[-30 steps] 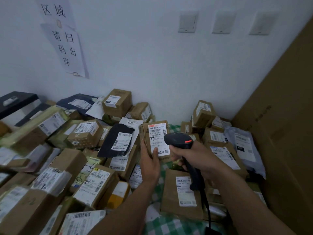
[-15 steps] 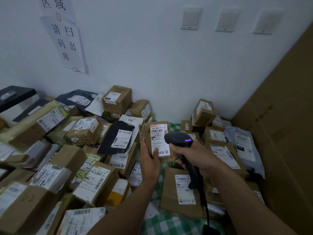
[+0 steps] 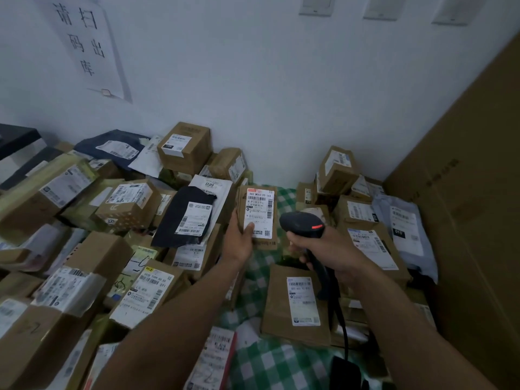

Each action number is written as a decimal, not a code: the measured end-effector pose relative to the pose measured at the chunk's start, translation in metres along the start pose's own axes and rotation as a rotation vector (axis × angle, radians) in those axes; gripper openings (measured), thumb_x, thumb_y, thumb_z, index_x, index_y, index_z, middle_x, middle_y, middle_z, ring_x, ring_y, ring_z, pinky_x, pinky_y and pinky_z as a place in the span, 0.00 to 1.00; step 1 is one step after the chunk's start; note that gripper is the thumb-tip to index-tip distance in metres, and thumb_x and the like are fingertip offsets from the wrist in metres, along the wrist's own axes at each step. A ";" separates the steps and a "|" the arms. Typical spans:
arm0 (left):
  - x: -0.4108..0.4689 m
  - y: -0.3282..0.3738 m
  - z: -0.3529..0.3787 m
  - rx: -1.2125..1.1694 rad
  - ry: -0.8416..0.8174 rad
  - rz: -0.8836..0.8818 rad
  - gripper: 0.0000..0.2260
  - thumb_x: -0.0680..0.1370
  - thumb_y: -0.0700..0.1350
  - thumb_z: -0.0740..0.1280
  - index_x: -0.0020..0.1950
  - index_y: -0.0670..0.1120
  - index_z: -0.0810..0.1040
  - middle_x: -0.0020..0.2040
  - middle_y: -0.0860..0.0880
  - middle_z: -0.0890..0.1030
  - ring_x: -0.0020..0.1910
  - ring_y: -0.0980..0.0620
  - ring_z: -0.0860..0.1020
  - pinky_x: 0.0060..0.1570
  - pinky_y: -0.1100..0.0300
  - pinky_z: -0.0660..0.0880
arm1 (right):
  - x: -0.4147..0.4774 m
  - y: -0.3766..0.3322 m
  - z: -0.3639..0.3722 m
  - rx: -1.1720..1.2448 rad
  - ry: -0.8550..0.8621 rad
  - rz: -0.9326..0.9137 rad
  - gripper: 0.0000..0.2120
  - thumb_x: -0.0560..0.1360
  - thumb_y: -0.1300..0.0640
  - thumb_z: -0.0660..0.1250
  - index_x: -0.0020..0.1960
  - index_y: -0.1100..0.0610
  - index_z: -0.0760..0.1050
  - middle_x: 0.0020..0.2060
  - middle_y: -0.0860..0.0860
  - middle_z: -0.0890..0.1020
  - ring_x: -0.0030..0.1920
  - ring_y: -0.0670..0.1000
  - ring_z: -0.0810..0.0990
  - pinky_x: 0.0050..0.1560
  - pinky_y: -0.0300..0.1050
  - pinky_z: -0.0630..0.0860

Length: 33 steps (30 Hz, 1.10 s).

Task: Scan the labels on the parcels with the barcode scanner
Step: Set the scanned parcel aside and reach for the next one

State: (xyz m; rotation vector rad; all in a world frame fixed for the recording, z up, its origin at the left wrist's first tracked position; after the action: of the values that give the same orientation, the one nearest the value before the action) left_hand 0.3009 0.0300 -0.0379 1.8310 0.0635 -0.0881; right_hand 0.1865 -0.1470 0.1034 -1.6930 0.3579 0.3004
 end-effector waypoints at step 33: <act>0.061 -0.088 0.043 0.919 -0.294 0.032 0.32 0.83 0.44 0.60 0.83 0.43 0.49 0.84 0.39 0.43 0.82 0.40 0.41 0.80 0.45 0.45 | 0.069 0.073 -0.014 0.035 0.052 0.191 0.11 0.78 0.51 0.74 0.56 0.56 0.83 0.43 0.51 0.88 0.35 0.47 0.81 0.36 0.41 0.77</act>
State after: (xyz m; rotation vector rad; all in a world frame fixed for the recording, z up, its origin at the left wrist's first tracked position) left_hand 0.3521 0.0110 -0.1398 2.7097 -0.2552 -0.4169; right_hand 0.2207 -0.1750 0.0123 -1.6367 0.5624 0.3891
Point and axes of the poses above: each hand's wrist, its own x-axis towards the middle knuckle, its own z-axis out of the palm, y = z × x, the point moved 1 cm from there along x, towards the middle knuckle
